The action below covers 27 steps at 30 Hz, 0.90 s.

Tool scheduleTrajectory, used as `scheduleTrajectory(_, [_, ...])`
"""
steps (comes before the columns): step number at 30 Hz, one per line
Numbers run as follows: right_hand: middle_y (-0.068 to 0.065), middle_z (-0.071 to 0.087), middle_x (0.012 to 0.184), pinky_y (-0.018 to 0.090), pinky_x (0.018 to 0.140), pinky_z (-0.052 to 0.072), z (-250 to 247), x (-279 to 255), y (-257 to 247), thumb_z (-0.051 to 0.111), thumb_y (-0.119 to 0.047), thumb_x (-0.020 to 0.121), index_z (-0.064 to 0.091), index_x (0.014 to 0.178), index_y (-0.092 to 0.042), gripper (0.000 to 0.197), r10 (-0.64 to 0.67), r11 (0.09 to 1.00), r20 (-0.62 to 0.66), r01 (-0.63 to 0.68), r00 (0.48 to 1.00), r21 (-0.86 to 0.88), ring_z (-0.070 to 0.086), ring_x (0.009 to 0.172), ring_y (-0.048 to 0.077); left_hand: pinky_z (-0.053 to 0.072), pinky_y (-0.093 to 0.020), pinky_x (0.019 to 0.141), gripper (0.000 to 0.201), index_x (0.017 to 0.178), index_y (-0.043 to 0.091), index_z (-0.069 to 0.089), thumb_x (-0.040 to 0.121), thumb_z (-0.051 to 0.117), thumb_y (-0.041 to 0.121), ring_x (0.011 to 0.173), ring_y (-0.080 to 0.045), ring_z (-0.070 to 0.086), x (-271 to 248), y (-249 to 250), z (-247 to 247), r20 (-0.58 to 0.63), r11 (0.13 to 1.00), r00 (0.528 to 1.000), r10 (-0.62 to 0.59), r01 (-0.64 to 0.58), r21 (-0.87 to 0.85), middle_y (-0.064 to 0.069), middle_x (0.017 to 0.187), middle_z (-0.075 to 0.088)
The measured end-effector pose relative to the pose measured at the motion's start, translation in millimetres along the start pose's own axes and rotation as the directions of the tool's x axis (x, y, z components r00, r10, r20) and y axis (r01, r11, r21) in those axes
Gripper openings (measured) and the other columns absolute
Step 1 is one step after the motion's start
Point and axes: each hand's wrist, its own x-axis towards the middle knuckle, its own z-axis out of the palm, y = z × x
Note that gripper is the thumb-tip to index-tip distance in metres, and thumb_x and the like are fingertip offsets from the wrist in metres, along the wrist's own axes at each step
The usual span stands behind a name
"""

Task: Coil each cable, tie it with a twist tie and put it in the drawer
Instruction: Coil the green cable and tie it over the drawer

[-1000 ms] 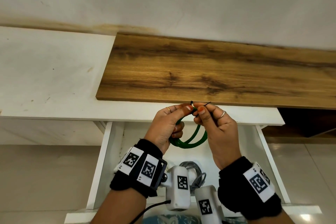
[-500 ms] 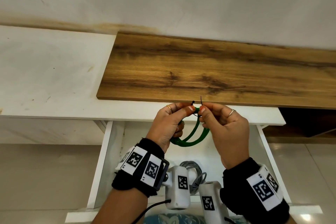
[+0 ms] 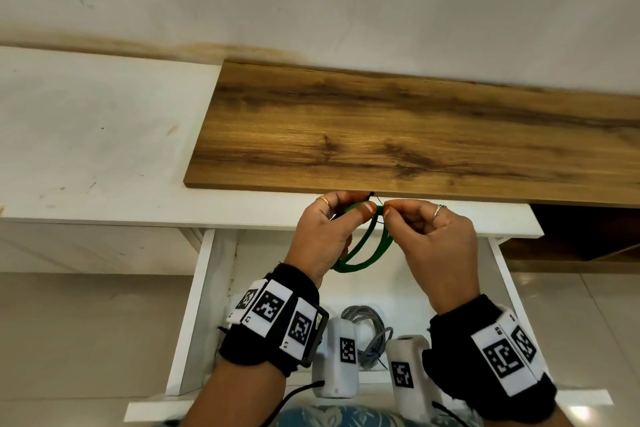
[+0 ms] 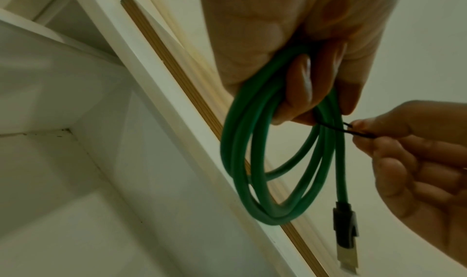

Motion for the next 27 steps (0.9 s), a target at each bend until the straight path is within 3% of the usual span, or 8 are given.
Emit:
scheduleTrajectory(8, [-0.011, 0.071, 0.068, 0.029, 0.071, 0.057, -0.6, 0.3, 0.6, 0.072, -0.011, 0.079, 0.067, 0.071, -0.037, 0.027, -0.02, 0.999, 0.019, 0.02, 1.0, -0.034, 0.068, 0.066, 0.006, 0.031, -0.006, 0.042, 0.019, 0.106, 0.01, 0.066, 0.087, 0.065, 0.011, 0.04, 0.005, 0.046, -0.1, -0.7, 0.2, 0.013, 0.999, 0.999, 0.036, -0.037, 0.03, 0.013, 0.062, 0.058])
scheduleTrajectory(19, [-0.014, 0.07, 0.069, 0.021, 0.07, 0.056, -1.6, 0.8, 3.3, 0.071, -0.011, 0.079, 0.067, 0.072, -0.037, 0.027, -0.032, 0.998, 0.021, 0.033, 0.999, -0.054, 0.067, 0.065, 0.002, 0.032, -0.006, 0.043, 0.021, 0.107, 0.01, 0.065, 0.087, 0.065, 0.013, 0.041, 0.005, 0.047, -0.8, -0.9, 1.0, 0.013, 0.998, 0.999, 0.038, -0.039, 0.054, 0.007, 0.073, 0.059])
scheduleTrajectory(23, [-0.013, 0.07, 0.072, 0.025, 0.071, 0.056, -1.4, 1.6, 5.0, 0.071, -0.013, 0.08, 0.069, 0.075, -0.033, 0.021, -0.026, 0.998, 0.02, 0.027, 0.999, -0.064, 0.067, 0.067, 0.004, 0.032, -0.005, 0.044, 0.021, 0.107, 0.011, 0.066, 0.086, 0.066, 0.013, 0.043, 0.005, 0.048, -1.4, 0.1, 1.1, 0.008, 0.997, 0.999, 0.038, -0.039, 0.073, 0.009, 0.07, 0.059])
scheduleTrajectory(27, [-0.006, 0.072, 0.075, 0.031, 0.074, 0.057, -1.4, 4.2, 10.4, 0.07, -0.013, 0.081, 0.073, 0.082, -0.024, 0.012, -0.015, 0.998, 0.032, 0.017, 0.999, -0.06, 0.069, 0.07, 0.008, 0.034, -0.003, 0.046, 0.018, 0.104, 0.01, 0.066, 0.086, 0.066, 0.012, 0.044, 0.006, 0.05, -3.2, 1.5, 2.3, 0.029, 0.989, 0.997, 0.07, -0.073, 0.126, 0.002, 0.081, 0.062])
